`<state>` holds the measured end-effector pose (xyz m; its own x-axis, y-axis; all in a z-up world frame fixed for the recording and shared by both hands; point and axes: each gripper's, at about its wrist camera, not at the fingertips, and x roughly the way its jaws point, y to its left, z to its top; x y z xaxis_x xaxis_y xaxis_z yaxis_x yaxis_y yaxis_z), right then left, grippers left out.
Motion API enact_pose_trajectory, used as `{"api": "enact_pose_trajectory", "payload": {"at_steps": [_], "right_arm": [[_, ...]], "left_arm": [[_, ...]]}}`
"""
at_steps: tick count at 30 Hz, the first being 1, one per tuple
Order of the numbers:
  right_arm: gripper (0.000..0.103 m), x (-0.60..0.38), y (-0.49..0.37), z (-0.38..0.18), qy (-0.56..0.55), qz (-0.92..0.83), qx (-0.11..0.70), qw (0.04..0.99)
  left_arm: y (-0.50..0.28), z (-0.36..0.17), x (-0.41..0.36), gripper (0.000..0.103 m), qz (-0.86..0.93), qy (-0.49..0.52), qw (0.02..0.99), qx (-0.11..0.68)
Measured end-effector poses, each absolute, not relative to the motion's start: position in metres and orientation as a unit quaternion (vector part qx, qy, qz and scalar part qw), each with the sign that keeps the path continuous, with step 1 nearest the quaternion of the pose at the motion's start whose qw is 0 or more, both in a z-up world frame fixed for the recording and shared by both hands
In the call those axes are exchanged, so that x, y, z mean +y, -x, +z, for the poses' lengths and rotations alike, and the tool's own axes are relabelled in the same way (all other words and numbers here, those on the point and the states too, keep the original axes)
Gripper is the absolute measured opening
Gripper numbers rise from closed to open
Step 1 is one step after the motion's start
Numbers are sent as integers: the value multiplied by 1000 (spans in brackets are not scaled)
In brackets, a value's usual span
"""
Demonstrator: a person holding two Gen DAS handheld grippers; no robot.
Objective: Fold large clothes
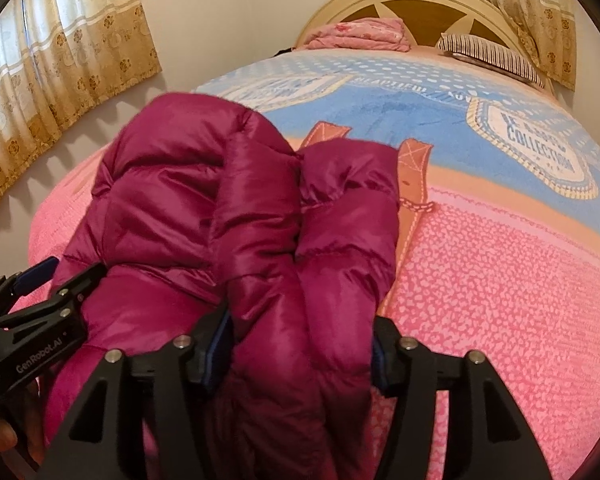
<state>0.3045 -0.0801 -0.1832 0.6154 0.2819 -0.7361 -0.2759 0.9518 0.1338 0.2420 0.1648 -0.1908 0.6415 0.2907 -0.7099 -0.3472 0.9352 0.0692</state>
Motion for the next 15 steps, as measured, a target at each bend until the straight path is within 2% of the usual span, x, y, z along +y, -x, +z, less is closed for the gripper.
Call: {"api": "enact_pose_trajectory", "payload": {"at_steps": [4, 15], "right_arm": [[69, -83, -293, -166, -15, 162, 394, 905], [86, -87, -229, -92, 6, 163, 307, 938]], "left_arm": [[-226, -173, 161, 76, 171, 29, 910, 376], [-147, -87, 159, 78, 162, 40, 944, 286]]}}
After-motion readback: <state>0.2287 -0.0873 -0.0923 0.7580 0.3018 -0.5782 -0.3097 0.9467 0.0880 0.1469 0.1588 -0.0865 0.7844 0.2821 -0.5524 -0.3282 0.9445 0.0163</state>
